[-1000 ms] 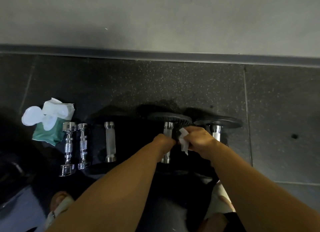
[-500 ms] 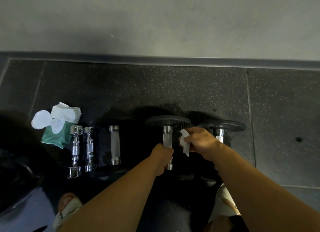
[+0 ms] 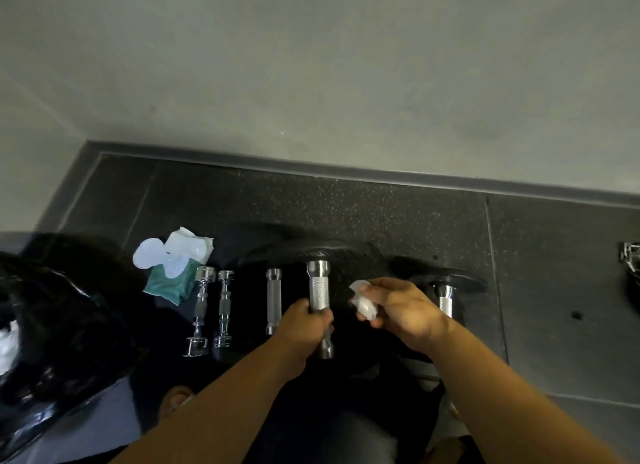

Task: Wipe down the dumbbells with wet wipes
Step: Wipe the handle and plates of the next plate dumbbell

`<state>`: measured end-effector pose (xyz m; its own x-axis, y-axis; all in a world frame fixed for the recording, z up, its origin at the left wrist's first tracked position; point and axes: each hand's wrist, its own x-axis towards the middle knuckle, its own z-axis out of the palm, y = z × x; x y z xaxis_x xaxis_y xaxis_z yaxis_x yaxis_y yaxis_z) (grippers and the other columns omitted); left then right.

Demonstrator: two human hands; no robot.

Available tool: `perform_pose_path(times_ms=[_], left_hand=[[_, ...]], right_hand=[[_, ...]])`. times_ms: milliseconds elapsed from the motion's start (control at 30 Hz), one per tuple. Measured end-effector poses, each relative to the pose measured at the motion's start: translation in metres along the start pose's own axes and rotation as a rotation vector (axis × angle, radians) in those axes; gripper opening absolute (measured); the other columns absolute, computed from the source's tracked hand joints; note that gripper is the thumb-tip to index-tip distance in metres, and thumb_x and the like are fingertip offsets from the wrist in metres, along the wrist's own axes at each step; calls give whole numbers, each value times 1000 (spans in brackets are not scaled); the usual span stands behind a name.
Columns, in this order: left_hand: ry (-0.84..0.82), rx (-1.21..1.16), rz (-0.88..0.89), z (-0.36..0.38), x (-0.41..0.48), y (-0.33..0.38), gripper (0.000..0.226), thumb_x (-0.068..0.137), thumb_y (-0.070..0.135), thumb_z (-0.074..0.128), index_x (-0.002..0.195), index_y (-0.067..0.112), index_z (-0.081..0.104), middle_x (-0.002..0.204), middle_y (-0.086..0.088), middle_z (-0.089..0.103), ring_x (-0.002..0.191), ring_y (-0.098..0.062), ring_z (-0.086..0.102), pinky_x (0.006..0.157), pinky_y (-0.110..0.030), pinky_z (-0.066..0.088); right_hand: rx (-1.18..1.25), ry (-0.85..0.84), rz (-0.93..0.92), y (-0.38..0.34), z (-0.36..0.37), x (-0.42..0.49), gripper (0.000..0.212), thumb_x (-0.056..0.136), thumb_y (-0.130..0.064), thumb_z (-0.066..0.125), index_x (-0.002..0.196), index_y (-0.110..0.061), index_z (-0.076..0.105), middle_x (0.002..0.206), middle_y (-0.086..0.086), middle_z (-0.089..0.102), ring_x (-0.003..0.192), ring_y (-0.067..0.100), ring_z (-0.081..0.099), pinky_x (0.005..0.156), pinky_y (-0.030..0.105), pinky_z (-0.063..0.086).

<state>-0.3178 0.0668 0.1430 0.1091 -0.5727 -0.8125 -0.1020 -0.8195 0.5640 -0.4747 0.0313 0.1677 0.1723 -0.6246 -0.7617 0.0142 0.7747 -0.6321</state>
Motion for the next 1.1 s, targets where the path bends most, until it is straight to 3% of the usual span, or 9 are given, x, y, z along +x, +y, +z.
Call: perform_pose_path(times_ms=[200, 300, 367, 467, 567, 633, 867, 1000, 1100], left_hand=[[-18, -84, 131, -56, -65, 27, 5, 93, 9, 57, 97, 9, 59, 93, -11, 67, 85, -21, 66, 83, -40, 52], [-42, -119, 177, -86, -95, 43, 8, 94, 5, 55, 98, 4, 61, 93, -12, 66, 81, -21, 66, 82, -40, 51], [-51, -114, 196, -108, -115, 54, 12, 95, 7, 55, 104, 4, 62, 97, -12, 69, 86, -22, 68, 85, -38, 52], [-27, -76, 215, -140, -140, 66, 8, 94, 11, 58, 97, 13, 65, 97, -12, 73, 96, -27, 69, 93, -46, 51], [16, -53, 241, -161, -151, 70, 8, 92, 15, 60, 99, 16, 65, 95, -9, 74, 96, -27, 70, 96, -50, 50], [35, -71, 234, -171, -152, 71, 10, 92, 14, 60, 102, 15, 63, 97, -7, 73, 94, -21, 70, 94, -47, 52], [32, -128, 240, -196, -147, 85, 8, 94, 12, 57, 93, 20, 58, 98, -7, 69, 92, -18, 68, 91, -41, 54], [34, -153, 248, -206, -143, 88, 12, 94, 15, 56, 106, 16, 59, 98, -7, 70, 92, -17, 69, 87, -39, 55], [40, -165, 248, -212, -142, 89, 12, 94, 15, 56, 105, 14, 60, 94, -6, 71, 90, -17, 68, 84, -36, 53]], right_hand=[[72, -58, -109, -29, 50, -44, 24, 87, -2, 61, 110, -7, 65, 94, 6, 66, 79, 15, 66, 56, 19, 50], [148, -118, -147, -42, 74, -61, 29, 86, 1, 61, 113, -8, 65, 93, 6, 70, 79, 14, 67, 63, 21, 53], [191, -166, -178, -52, 90, -72, 31, 83, 3, 60, 112, -8, 66, 94, 8, 70, 80, 15, 67, 65, 22, 54], [211, -242, -223, -66, 116, -89, 33, 78, 7, 61, 108, -6, 68, 91, 9, 71, 81, 16, 66, 64, 20, 53], [220, -304, -246, -75, 138, -97, 41, 70, 6, 63, 111, 0, 66, 86, 8, 70, 75, 12, 66, 61, 18, 51], [212, -323, -252, -81, 152, -100, 35, 76, 12, 57, 108, 2, 64, 82, 7, 67, 67, 8, 63, 57, 16, 49], [237, -245, -216, -97, 192, -100, 30, 92, 1, 40, 99, -1, 70, 97, 16, 69, 88, 20, 65, 73, 26, 53], [178, -208, -264, -105, 213, -101, 26, 91, 7, 47, 107, -1, 65, 88, 15, 71, 77, 22, 69, 64, 26, 57], [42, -98, -274, -111, 222, -101, 12, 86, 2, 60, 95, -4, 64, 74, 9, 69, 59, 14, 65, 49, 20, 51]])
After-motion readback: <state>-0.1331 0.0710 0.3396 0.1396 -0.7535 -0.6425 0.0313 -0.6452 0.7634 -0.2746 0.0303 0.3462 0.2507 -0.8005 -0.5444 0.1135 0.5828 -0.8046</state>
